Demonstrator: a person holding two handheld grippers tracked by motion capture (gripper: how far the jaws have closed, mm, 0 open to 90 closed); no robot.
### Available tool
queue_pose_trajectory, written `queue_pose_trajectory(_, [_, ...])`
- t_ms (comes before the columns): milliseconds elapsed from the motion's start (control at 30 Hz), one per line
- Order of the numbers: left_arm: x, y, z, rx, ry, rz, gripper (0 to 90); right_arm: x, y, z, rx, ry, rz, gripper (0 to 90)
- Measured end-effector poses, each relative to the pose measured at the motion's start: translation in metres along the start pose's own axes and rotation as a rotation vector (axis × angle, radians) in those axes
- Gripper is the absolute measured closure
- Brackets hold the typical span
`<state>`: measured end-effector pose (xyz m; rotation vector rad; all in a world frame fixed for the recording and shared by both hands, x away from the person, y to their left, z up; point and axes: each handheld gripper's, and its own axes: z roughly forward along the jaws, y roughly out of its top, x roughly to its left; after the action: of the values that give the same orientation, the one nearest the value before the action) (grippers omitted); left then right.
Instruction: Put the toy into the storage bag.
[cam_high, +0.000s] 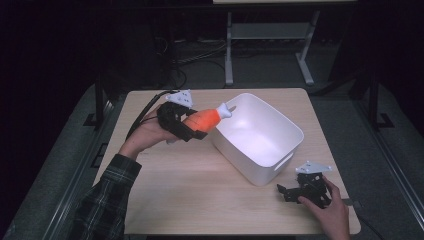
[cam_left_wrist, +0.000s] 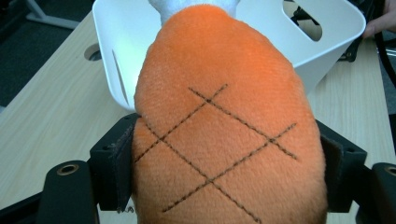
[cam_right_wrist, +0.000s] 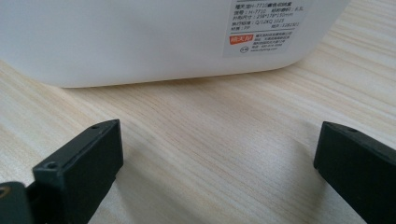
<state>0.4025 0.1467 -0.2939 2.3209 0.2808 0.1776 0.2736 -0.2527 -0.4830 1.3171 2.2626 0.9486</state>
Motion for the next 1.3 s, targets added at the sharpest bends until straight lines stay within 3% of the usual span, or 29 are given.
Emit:
queue_pose_trajectory(433, [0.012, 0.027, 0.014, -0.010, -0.008, 0.030, 22.3, 0.000, 0.000, 0.000, 0.001, 0.000, 0.000, 0.7])
queue_pose_trajectory(833, [0.025, 0.049, 0.036, -0.006, -0.037, 0.063, 22.2, 0.000, 0.000, 0.000, 0.001, -0.001, 0.002, 0.7])
queue_pose_trajectory(1300, [0.028, 0.079, 0.065, -0.002, -0.069, 0.104, 22.1, 0.000, 0.000, 0.000, 0.001, -0.001, 0.002, 0.7])
